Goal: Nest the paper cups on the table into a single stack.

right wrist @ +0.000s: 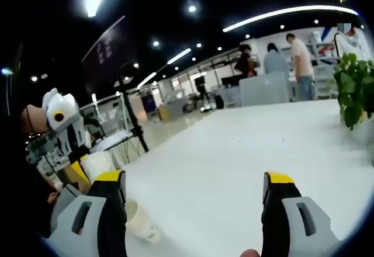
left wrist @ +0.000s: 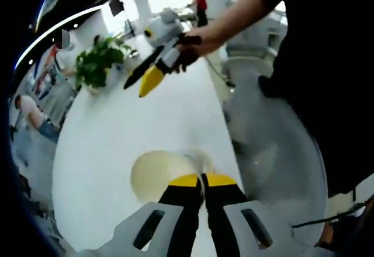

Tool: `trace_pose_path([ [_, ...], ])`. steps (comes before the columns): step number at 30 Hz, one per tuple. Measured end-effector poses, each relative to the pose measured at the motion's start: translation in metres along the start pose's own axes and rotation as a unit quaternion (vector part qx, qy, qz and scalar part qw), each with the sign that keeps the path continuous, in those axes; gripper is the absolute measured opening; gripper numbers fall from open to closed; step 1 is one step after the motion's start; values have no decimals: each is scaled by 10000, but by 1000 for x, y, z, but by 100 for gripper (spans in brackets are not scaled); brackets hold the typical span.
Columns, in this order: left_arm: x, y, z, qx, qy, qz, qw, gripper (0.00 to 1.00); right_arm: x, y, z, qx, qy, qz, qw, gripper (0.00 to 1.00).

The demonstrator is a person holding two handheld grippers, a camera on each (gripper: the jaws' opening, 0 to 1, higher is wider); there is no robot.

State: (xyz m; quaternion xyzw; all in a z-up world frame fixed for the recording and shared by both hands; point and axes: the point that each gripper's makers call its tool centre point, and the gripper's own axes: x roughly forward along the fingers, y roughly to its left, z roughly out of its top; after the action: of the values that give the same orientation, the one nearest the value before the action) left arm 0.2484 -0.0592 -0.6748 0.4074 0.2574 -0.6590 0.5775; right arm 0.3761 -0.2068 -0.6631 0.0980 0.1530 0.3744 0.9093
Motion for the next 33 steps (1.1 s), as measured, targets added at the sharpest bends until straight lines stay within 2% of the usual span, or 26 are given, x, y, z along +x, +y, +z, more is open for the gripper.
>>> trace_pose_path([
  [6,13,-2,-2,300,252,-147,9991,0,-1,-1,-2,54,-35,-18,10000,96],
  [11,21,-1,-13,678,673,-226,9952,0,-3,-4,-5,147,-70,-54,9999,95],
  [13,24,-1,-11,803,604,-234,9947,0,-4,-4,-4,137,-76,-65,9999,95],
  [21,34,-9,-11,857,684,-468,9929,0,-9,-7,-9,218,-46,-91,9997,95],
  [33,54,-9,-25,913,900,-582,9900,0,-13,-6,-16,295,-43,-124,9995,94],
])
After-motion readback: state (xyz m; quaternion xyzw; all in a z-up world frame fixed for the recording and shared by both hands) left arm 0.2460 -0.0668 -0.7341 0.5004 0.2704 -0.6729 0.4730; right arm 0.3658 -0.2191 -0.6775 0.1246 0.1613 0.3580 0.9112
